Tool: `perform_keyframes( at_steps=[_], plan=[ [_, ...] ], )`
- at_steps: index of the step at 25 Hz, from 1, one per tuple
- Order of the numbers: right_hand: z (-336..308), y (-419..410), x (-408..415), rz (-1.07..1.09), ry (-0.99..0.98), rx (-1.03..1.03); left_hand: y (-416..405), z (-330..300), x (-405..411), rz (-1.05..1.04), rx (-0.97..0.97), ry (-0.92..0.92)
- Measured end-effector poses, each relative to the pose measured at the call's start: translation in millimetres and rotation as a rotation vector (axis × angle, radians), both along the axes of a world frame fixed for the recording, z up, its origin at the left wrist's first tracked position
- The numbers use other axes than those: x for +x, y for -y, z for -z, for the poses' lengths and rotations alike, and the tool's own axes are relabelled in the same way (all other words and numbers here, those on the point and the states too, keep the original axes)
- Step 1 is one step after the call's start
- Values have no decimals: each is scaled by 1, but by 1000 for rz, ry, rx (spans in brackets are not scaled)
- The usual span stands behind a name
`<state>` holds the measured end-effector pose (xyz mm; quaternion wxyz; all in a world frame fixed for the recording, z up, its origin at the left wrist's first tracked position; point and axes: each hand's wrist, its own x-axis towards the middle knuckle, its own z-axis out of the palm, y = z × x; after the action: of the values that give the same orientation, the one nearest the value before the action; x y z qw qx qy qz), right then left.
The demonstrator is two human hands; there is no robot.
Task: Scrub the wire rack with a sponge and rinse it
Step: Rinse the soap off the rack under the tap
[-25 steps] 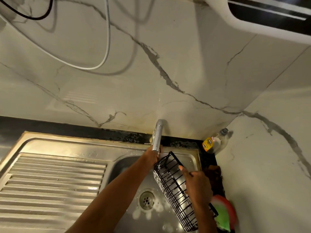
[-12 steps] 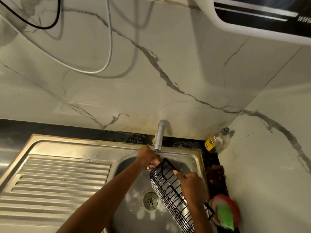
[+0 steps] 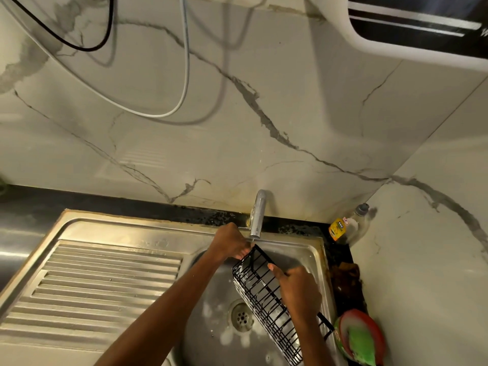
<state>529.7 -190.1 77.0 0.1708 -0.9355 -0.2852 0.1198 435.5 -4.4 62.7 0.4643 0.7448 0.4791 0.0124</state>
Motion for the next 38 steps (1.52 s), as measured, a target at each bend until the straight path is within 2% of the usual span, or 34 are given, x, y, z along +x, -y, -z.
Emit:
perform_keyframes(
  at_steps=[4, 8, 12, 16, 19, 21, 23, 26, 30, 34, 38],
  plan=[
    [12, 1, -1, -17, -26, -18, -3, 4, 0, 108, 63, -43],
    [9, 6, 2, 5, -2, 1, 20, 6, 10, -59, 54, 74],
    [-4, 10, 15, 141, -31, 134, 37, 9, 9, -53, -352, 306],
    [-4, 13, 20, 254, -62, 169, 47, 49, -14, 135, -401, 543],
    [3, 15, 16, 264, -55, 181, 46, 92, -32, 53, -449, 426],
    [2, 16, 15, 230, 14, 192, 47, 79, -35, -2, -478, 419],
    [-6, 16, 17, 220, 39, 244, 47, 49, -24, -12, -447, 524],
    [-13, 9, 18, 238, 14, 297, 46, 25, -12, -158, -446, 559],
    [-7, 3, 12, 246, 108, 145, 63, 27, -26, -227, -386, 630],
    [-9, 8, 15, 251, 59, 119, 66, 30, -30, -228, -308, 749],
    [-25, 4, 12, 212, 88, 171, 65, 45, -25, -312, -272, 674]
  ],
)
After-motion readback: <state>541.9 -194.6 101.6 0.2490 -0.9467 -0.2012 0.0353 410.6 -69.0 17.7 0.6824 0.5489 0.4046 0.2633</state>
